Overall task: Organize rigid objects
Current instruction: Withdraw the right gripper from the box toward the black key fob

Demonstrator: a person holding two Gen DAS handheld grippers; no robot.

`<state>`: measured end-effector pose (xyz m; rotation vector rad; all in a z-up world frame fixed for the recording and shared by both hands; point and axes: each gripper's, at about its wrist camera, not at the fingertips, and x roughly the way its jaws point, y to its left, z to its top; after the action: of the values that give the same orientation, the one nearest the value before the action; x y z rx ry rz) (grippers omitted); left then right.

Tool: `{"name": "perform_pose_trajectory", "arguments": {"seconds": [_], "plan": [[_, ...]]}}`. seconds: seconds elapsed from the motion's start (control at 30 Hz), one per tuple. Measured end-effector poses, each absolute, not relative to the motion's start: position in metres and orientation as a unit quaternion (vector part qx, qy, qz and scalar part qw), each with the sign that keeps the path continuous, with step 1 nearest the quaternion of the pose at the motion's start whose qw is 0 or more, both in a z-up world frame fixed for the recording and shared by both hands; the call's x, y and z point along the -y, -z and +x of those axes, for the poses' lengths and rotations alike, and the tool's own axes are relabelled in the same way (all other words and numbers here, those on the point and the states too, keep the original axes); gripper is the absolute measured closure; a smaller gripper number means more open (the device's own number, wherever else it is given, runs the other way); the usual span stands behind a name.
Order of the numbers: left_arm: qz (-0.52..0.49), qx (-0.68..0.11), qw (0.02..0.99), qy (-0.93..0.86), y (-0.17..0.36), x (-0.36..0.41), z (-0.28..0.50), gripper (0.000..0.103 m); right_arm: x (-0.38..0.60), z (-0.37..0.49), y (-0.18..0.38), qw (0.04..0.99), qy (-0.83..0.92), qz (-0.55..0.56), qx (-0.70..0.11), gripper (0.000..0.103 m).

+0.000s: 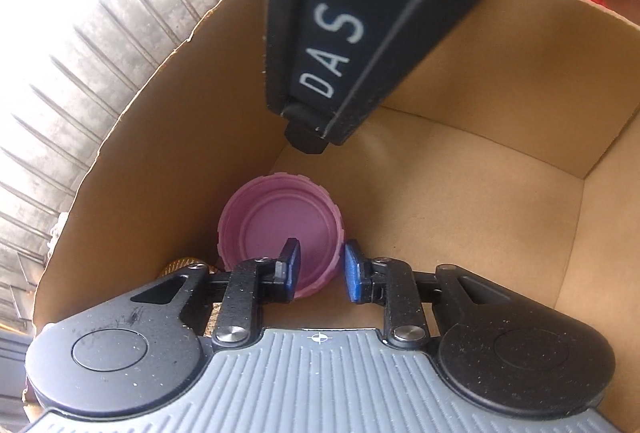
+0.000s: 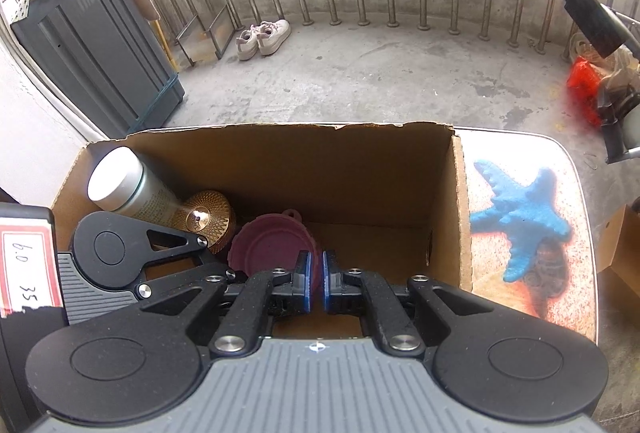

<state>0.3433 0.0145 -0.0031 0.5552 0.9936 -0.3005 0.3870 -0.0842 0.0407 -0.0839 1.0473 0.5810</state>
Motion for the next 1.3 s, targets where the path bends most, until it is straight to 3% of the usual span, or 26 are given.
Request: {"name": "perform_pose_trajectory", "arguments": {"seconds": [0.13, 0.43, 0.7, 0.97, 1.3], "plan": [[0.226, -0.477, 0.842, 0.117, -0.002, -0.027, 0.347, 0.049, 0.085, 0.389, -0.041, 0.824, -0.273, -0.033, -0.495, 0.097], [0.208, -0.431, 0.873, 0.098, -0.064, -0.037, 0.276, 0.044, 0.099, 0.370, -0.055, 0.829, -0.280, -0.030, -0.483, 0.096], [0.156, -0.322, 0.930, 0.089, -0.120, -0.028, 0.168, 0.036, 0.132, 0.321, -0.099, 0.851, -0.307, -0.003, -0.427, 0.096], [0.025, -0.340, 0.929, 0.143, -0.067, -0.019, 0.093, 0.036, 0.185, 0.235, -0.115, 0.852, -0.357, 0.071, -0.377, 0.093], [-0.042, -0.359, 0.918, 0.162, 0.000, -0.013, 0.040, 0.036, 0.192, 0.147, -0.052, 0.842, -0.347, 0.067, -0.407, 0.092]]}}
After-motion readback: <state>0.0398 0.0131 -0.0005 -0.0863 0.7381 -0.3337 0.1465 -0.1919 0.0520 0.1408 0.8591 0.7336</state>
